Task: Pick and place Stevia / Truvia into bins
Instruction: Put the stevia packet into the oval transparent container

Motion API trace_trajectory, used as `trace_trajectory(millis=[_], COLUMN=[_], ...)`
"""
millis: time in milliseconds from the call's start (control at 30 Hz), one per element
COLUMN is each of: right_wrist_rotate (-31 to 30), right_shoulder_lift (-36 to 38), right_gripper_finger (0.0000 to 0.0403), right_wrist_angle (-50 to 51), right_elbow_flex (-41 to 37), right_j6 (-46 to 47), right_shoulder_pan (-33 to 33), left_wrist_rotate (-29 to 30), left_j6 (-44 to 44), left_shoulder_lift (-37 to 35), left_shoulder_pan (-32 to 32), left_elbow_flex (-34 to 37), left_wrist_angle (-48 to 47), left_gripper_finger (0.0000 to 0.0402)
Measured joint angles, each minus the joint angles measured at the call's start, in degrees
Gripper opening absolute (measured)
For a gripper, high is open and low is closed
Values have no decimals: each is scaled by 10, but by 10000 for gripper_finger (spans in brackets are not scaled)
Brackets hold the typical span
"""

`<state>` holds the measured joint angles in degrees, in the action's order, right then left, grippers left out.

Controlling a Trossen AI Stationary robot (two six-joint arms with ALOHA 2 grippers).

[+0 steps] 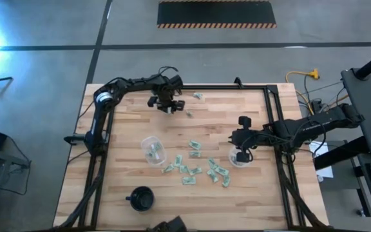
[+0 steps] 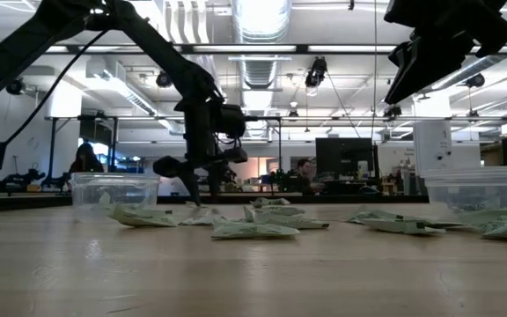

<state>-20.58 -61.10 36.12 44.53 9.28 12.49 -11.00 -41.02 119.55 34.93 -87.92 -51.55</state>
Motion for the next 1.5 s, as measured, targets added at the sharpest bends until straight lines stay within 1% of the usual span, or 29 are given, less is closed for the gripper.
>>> trace_trajectory(millis=[100,233,300,433,500,633,733,867,1133,1267,1367,1500], right_wrist_rotate=[0,0,0,0,0,0,0,0,0,0,0,0], right_shoulder_lift=[0,0,0,0,0,0,0,0,0,0,0,0], right_gripper_finger=[65,65,64,64,65,65,62,59,59,59,59,59], right_wrist_angle=[0,-1,-2,-3,-3,-9,-10,-11,-11,-10,-10,-11], right_elbow_flex=[0,0,0,0,0,0,0,0,0,0,0,0], right_j6=[0,0,3,11,12,12,13,13,13,12,12,12], right_shoulder_pan=[0,0,0,0,0,0,0,0,0,0,0,0], left_wrist_rotate=[-5,-4,7,44,74,118,116,90,99,101,84,71], left_j6=[29,104,136,177,190,236,282,344,504,514,499,455], left_shoulder_lift=[-1,-3,-6,-21,-36,-64,-77,-78,-79,-79,-79,-79], left_shoulder_pan=[-23,-49,-56,-63,-65,-66,-67,-65,-65,-63,-54,-45], left_elbow_flex=[0,-1,-1,-1,0,2,2,-1,-1,2,2,2], left_wrist_angle=[0,0,-4,-29,-41,-41,-37,-27,-40,-39,-30,-9], left_gripper_finger=[147,147,147,148,147,148,148,148,148,148,148,149])
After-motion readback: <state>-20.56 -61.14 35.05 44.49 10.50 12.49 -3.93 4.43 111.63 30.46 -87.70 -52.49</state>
